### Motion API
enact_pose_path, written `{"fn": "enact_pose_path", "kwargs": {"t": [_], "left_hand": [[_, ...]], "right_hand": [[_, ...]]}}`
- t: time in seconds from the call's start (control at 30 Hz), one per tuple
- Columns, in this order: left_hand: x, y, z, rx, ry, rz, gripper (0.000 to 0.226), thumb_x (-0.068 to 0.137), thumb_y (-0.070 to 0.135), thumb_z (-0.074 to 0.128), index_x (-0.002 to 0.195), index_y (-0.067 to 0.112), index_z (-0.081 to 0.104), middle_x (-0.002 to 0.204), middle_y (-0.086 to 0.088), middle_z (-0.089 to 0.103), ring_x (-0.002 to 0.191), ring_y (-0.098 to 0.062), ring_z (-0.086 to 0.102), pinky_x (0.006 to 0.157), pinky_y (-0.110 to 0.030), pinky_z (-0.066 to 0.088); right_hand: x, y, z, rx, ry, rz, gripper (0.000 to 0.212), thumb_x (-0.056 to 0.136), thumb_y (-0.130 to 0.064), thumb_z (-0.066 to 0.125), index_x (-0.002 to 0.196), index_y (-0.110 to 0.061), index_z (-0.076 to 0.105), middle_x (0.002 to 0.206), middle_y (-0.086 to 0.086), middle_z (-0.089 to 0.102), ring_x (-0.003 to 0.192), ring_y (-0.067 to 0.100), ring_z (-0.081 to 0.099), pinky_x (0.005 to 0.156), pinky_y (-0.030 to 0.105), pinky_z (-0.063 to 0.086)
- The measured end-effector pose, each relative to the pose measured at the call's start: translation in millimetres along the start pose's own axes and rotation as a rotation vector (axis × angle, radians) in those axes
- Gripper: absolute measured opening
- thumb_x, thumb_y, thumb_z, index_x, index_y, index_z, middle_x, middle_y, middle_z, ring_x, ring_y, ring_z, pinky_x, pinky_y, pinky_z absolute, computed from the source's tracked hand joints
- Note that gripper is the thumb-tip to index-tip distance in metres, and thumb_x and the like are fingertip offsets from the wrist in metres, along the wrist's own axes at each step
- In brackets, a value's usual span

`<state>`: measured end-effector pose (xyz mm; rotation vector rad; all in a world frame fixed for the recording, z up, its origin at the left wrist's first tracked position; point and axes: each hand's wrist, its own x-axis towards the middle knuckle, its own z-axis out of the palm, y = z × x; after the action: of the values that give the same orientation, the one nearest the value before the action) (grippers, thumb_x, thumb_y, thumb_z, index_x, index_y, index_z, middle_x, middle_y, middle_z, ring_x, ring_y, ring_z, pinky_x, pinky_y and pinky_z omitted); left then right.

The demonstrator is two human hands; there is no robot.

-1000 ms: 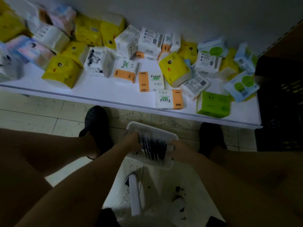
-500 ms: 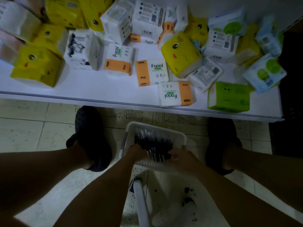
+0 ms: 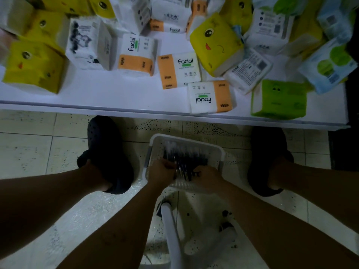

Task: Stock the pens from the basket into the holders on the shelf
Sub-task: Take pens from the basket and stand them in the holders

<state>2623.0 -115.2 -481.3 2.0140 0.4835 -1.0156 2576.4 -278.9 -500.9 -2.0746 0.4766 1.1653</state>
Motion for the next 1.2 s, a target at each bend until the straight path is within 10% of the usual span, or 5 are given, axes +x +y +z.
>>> {"fn": "enact_pose_path", "kwargs": {"t": [0.27, 0.5, 0.8, 1.1, 1.2], "left_hand": [[-19, 12, 5, -0.086, -0.119, 0.025, 0.017, 0.079, -0.007, 0.070, 0.093, -0.005, 0.061, 0.095, -0.027, 0.067, 0.075, -0.032, 0.068, 0.059, -0.025, 0.057], [-26, 25, 14, -0.065, -0.189, 0.058, 0.015, 0.084, -0.007, 0.063, 0.096, 0.000, 0.058, 0.100, -0.023, 0.066, 0.079, -0.028, 0.067, 0.063, -0.029, 0.058], [-45, 40, -1, -0.158, -0.197, 0.205, 0.104, 0.079, -0.012, 0.064, 0.154, 0.028, 0.004, 0.143, -0.014, 0.039, 0.117, -0.033, 0.054, 0.091, -0.054, 0.051], [-79, 56, -10, -0.096, -0.189, 0.247, 0.033, 0.092, -0.006, 0.046, 0.120, 0.010, 0.053, 0.116, -0.017, 0.059, 0.104, -0.028, 0.060, 0.086, -0.042, 0.056], [-90, 66, -13, -0.047, -0.105, 0.257, 0.020, 0.096, 0.002, 0.044, 0.110, 0.012, 0.054, 0.102, -0.015, 0.058, 0.078, -0.018, 0.057, 0.062, -0.030, 0.052]], "right_hand": [[-3, -14, 8, 0.751, 0.112, 0.099, 0.018, 0.093, -0.024, 0.063, 0.078, -0.017, 0.067, 0.084, 0.010, 0.067, 0.073, 0.021, 0.062, 0.067, 0.032, 0.051], [-4, -19, -11, 0.760, 0.246, 0.112, 0.017, 0.087, -0.009, 0.068, 0.103, -0.003, 0.070, 0.101, 0.019, 0.071, 0.092, 0.032, 0.069, 0.088, 0.046, 0.056], [-39, -19, -31, 0.605, 0.312, 0.035, 0.031, 0.081, 0.007, 0.064, 0.110, -0.004, 0.066, 0.099, 0.015, 0.068, 0.088, 0.029, 0.067, 0.078, 0.042, 0.059], [-87, -36, -44, 0.537, 0.444, -0.127, 0.008, 0.094, -0.023, 0.060, 0.087, -0.025, 0.059, 0.085, -0.003, 0.067, 0.064, 0.010, 0.069, 0.052, 0.022, 0.049], [-100, -43, -54, 0.493, 0.467, -0.131, 0.017, 0.093, -0.019, 0.059, 0.078, -0.024, 0.056, 0.077, 0.001, 0.069, 0.066, 0.013, 0.071, 0.053, 0.028, 0.053]]}}
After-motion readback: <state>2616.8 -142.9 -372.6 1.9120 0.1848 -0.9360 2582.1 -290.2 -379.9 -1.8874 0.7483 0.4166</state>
